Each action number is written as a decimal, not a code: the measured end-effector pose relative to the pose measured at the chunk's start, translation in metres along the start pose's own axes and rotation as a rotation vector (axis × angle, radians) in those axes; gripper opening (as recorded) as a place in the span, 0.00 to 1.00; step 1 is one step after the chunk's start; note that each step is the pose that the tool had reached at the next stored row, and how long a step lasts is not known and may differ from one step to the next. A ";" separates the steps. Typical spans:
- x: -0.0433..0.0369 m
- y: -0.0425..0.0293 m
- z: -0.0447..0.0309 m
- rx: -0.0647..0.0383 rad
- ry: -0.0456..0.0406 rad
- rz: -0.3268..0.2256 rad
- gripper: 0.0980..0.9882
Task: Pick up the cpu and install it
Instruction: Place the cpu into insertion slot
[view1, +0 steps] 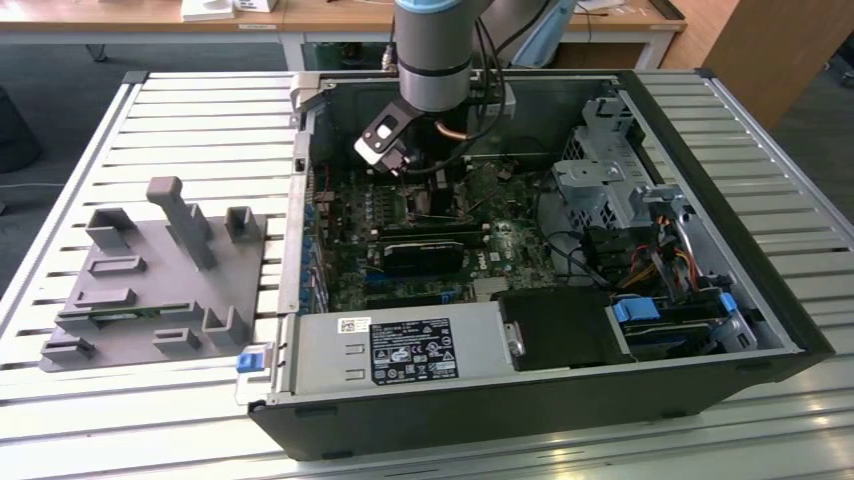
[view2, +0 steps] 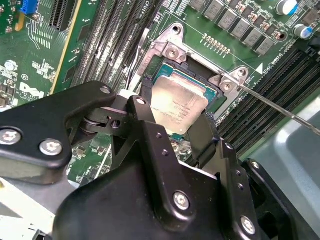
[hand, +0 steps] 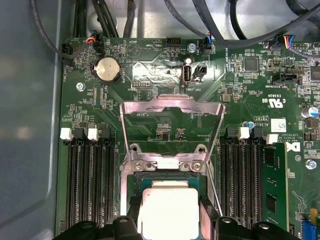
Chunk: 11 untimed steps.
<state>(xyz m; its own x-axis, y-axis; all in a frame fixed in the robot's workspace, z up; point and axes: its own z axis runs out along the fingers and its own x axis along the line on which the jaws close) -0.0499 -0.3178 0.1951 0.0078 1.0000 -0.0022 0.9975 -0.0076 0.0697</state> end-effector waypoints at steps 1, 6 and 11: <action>0.0001 0.0000 0.0004 0.000 -0.0001 0.001 0.49; 0.0002 -0.0001 0.0017 0.000 -0.0005 0.001 0.49; 0.0002 -0.0001 0.0019 0.000 -0.0002 0.002 0.49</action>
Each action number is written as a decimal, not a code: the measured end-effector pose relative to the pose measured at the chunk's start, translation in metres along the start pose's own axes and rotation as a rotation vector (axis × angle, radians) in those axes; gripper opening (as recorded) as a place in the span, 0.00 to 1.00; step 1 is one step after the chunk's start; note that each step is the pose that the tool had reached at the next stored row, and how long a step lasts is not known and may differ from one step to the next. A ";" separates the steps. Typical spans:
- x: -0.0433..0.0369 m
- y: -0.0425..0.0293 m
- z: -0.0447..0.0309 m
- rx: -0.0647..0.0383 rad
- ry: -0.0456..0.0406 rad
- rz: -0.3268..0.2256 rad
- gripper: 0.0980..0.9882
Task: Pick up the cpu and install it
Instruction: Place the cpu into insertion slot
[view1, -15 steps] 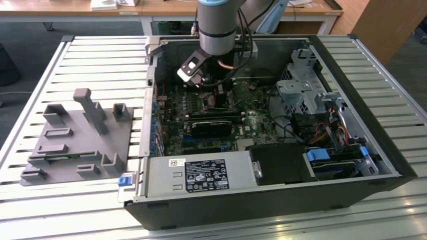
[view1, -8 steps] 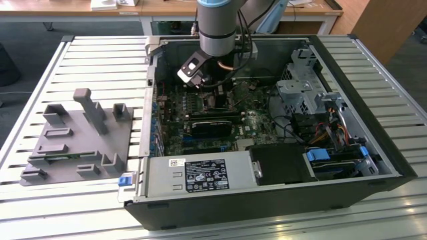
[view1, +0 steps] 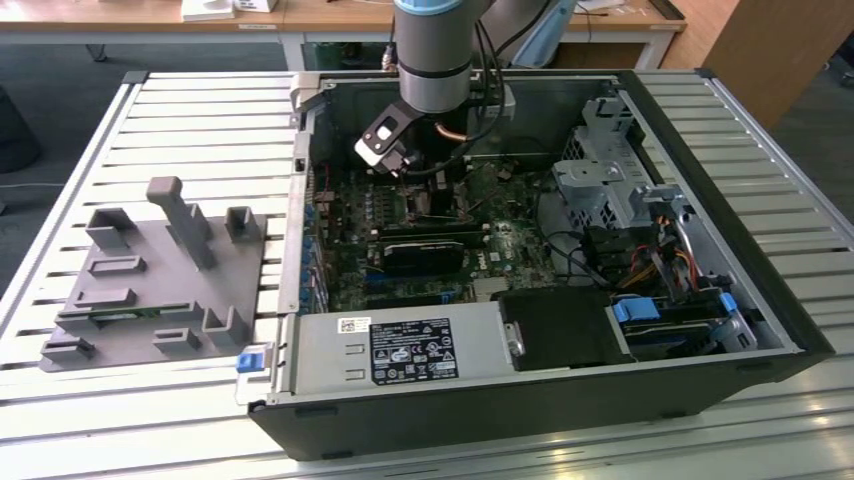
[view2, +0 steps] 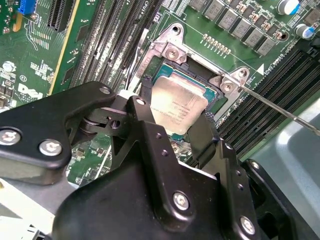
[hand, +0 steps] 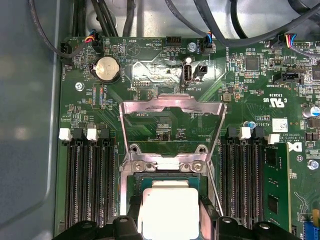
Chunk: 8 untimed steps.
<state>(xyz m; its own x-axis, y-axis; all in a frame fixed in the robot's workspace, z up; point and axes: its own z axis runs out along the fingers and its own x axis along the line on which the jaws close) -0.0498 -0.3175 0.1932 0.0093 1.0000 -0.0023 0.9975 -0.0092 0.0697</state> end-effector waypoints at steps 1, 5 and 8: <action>0.0000 0.0000 0.0000 0.000 -0.0001 0.000 0.49; 0.0000 0.0000 0.0002 0.000 0.0002 0.000 0.58; 0.0000 0.0000 0.0002 0.000 0.0000 0.000 0.58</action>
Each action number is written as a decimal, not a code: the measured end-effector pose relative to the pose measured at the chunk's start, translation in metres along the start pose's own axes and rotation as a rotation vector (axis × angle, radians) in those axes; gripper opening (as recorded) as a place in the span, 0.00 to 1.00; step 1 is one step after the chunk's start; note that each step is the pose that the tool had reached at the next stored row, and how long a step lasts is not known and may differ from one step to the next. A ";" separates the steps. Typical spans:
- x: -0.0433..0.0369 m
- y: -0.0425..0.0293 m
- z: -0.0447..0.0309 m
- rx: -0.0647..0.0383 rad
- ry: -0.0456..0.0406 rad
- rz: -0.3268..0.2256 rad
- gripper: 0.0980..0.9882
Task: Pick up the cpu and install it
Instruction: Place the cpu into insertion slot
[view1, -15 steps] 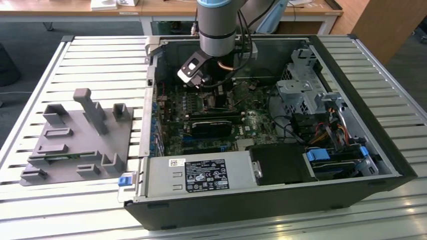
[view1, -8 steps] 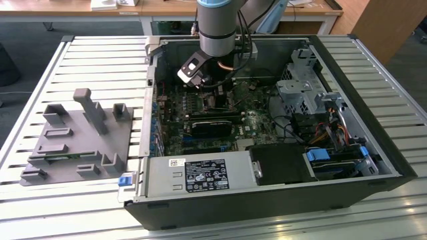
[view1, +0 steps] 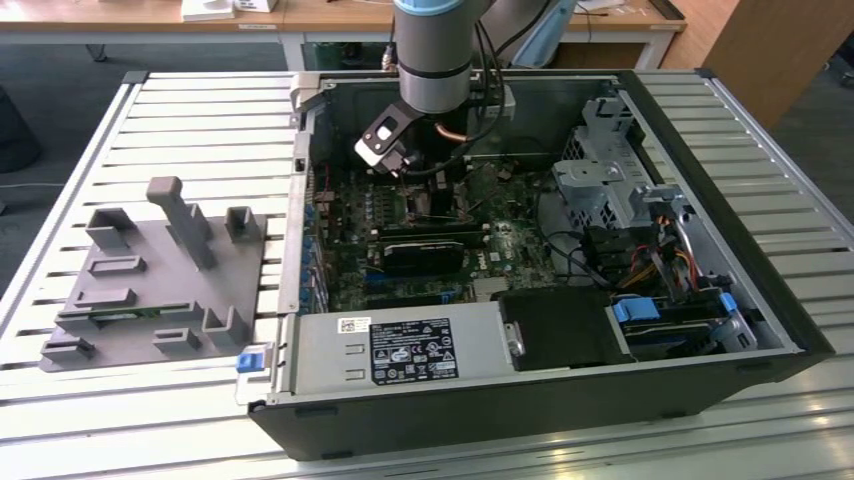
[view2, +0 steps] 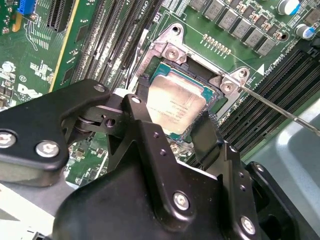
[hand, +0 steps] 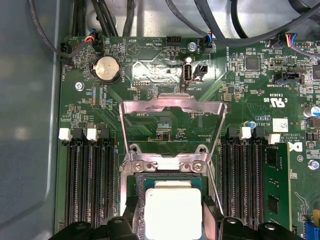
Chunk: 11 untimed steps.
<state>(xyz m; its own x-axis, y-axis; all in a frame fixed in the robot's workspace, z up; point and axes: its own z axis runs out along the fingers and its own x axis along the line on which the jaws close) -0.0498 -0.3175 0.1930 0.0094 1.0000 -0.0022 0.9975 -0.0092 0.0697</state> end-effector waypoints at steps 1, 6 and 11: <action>0.0002 0.0000 0.0000 0.000 0.0000 0.000 0.58; 0.0013 0.0000 0.0004 0.000 0.0012 0.000 0.58; 0.0025 -0.0001 0.0013 0.000 0.0014 0.000 0.58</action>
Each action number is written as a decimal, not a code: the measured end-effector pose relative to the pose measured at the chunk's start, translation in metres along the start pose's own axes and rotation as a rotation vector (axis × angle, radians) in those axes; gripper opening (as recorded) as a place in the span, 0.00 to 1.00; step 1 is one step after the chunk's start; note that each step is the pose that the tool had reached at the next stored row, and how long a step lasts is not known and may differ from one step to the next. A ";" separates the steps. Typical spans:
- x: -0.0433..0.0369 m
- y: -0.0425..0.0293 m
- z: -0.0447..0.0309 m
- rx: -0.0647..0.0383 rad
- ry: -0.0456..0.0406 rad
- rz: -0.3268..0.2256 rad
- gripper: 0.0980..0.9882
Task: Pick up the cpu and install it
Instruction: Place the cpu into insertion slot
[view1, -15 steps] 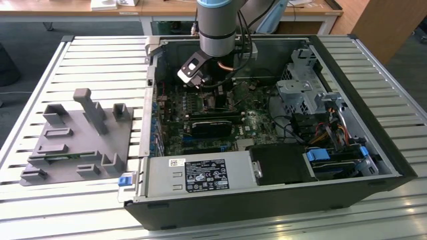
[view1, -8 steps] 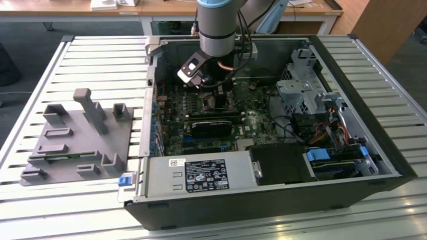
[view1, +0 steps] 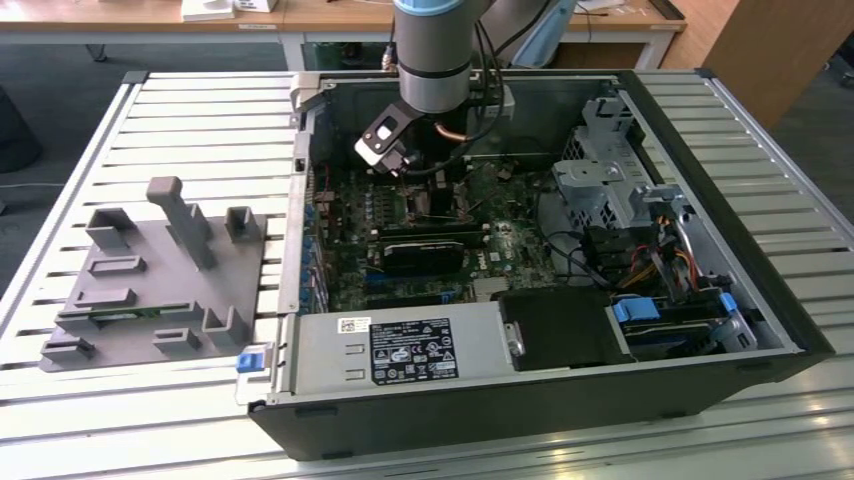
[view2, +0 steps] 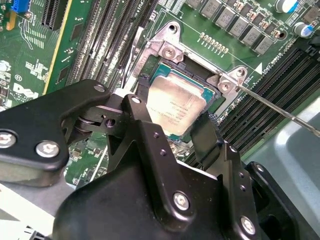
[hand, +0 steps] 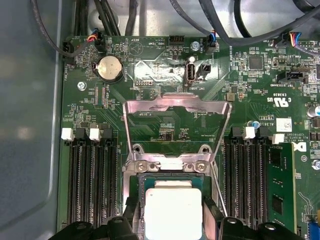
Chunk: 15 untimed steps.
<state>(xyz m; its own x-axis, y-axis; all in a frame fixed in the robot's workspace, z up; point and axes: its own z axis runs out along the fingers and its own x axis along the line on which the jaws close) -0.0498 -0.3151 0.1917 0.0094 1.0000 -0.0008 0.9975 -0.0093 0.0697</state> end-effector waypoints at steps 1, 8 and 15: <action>0.0002 0.0000 0.0002 0.000 0.0000 0.000 0.58; 0.0007 0.0000 0.0004 0.000 -0.0005 0.000 0.58; 0.0007 0.0005 -0.0070 0.000 -0.0020 0.000 0.58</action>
<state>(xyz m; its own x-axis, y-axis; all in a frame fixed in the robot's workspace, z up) -0.0498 -0.3144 0.1988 0.0094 1.0000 -0.0028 0.9975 -0.0092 0.0697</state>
